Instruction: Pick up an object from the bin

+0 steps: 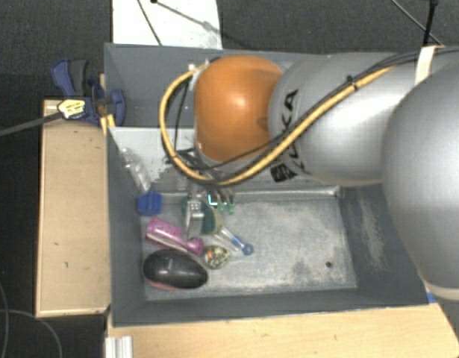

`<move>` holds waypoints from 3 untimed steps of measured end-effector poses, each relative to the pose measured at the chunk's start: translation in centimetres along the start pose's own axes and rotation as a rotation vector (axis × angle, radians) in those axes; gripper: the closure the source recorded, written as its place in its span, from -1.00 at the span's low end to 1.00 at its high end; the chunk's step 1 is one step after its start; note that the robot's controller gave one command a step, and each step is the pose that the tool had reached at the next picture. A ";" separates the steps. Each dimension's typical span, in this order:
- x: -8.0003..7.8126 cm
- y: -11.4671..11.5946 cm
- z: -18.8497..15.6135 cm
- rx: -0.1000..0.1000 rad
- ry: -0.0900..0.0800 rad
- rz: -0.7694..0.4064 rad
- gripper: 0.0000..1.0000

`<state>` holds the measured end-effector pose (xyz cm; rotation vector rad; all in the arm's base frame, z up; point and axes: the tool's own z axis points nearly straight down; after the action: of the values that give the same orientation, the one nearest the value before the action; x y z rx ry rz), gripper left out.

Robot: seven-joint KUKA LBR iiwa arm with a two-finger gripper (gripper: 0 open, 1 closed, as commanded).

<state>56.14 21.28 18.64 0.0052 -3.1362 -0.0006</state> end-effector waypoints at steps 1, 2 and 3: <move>2.3 -1.0 11.4 -0.002 -0.011 0.108 -1.00; 2.8 0.0 8.5 -0.004 -0.009 0.490 -1.00; -0.1 -2.4 7.4 -0.002 -0.009 0.688 -1.00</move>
Offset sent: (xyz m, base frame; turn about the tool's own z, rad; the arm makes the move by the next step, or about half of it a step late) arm -0.0267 -0.0097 -0.1164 0.1066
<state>56.17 18.89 11.20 -1.0565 -2.9626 -0.0013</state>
